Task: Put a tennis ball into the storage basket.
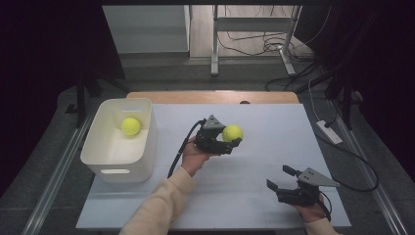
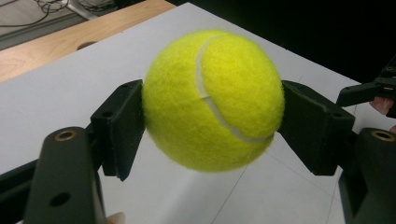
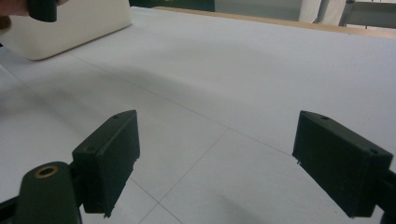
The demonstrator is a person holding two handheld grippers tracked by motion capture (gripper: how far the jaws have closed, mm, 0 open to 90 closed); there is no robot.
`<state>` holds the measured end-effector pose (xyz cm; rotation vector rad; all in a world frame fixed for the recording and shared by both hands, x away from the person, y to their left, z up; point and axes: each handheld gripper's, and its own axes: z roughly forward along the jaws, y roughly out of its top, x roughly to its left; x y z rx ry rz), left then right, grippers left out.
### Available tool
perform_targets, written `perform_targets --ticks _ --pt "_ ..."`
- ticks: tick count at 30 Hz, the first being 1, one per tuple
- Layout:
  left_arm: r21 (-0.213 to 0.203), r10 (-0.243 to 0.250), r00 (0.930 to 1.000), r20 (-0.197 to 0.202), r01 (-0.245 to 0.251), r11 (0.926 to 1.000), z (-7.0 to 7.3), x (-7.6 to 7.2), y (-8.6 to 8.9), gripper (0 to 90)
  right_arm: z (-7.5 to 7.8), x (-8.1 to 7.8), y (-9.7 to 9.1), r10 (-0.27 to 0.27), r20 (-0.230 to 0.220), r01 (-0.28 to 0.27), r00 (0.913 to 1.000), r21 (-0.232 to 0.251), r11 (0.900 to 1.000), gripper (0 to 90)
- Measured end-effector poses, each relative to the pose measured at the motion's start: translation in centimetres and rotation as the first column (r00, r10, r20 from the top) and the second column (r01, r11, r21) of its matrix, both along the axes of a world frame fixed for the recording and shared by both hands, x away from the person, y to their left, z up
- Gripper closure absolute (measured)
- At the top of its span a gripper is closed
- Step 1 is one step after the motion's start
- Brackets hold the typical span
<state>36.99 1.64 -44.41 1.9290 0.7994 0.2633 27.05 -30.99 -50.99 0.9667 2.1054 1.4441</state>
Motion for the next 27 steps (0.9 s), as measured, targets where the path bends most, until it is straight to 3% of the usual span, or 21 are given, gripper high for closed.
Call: perform_targets --ticks 27 --pt "-0.016 0.033 0.9985 0.043 -0.033 0.9993 1.6 -1.1 2.5 27.1 0.0 0.0 0.1 -0.001 0.000 0.001 1.0000 -0.001 1.0000 14.6"
